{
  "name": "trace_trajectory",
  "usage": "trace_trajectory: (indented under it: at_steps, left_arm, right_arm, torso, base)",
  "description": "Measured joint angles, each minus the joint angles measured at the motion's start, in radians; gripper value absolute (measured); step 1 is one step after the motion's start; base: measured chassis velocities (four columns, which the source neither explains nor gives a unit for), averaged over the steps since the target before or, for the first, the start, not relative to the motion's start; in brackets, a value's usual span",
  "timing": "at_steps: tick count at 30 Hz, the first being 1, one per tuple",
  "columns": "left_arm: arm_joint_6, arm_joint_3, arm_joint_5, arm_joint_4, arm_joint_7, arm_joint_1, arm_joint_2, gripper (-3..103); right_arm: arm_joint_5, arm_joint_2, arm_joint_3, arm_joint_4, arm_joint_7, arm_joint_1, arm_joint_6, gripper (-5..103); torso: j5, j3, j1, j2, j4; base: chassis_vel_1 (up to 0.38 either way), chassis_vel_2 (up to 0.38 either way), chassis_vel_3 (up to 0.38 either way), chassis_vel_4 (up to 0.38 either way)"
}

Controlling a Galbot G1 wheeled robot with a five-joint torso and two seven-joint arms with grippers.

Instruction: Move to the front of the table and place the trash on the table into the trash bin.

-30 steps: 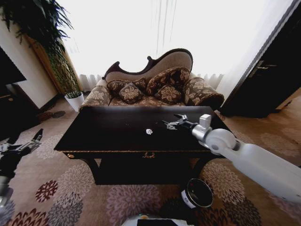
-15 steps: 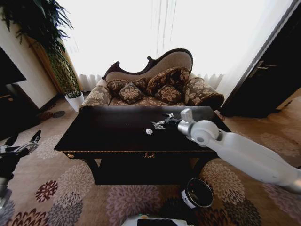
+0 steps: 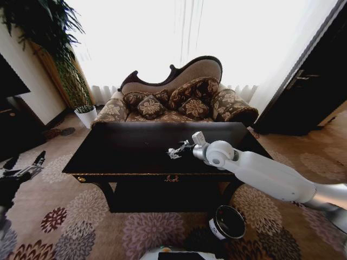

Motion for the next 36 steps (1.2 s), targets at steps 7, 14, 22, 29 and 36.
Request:
trace_trajectory:
  at_steps: [7, 14, 22, 29, 36]
  left_arm:
    - [0.0, 0.004, 0.002, -0.007, -0.001, 0.004, -0.006, 100]
    - [0.0, 0.001, 0.002, -0.007, -0.001, 0.005, -0.006, 100]
    - [0.0, 0.009, 0.008, -0.003, -0.001, 0.001, -0.009, 100]
    - [0.0, 0.014, 0.009, 0.0, -0.001, -0.003, -0.007, 100]
    - [0.0, 0.02, 0.01, 0.002, -0.002, -0.007, -0.006, 100]
  right_arm:
    - [-0.029, 0.011, -0.005, -0.036, -0.019, -0.02, 0.007, 102]
    - [-0.038, 0.011, -0.003, -0.04, -0.035, -0.03, 0.009, 84]
    - [-0.041, 0.005, 0.005, -0.04, -0.05, -0.038, 0.014, 51]
    - [-0.041, -0.001, 0.012, -0.037, -0.055, -0.045, 0.02, 24]
    - [-0.044, -0.019, 0.033, -0.025, -0.064, -0.069, 0.027, 6]
  torso:
    - [0.0001, 0.0, 0.0, 0.0, -0.0001]
    - [0.0001, 0.0, 0.0, 0.0, -0.0001]
    - [0.0001, 0.0, 0.0, 0.0, 0.0]
    - [0.0001, 0.0, 0.0, 0.0, 0.0]
    - [0.0001, 0.0, 0.0, 0.0, -0.0001]
  base:
    - [0.0, 0.0, 0.0, 0.0]
    - [0.0, 0.0, 0.0, 0.0]
    - [0.0, 0.0, 0.0, 0.0]
    - [0.0, 0.0, 0.0, 0.0]
    - [0.0, 0.0, 0.0, 0.0]
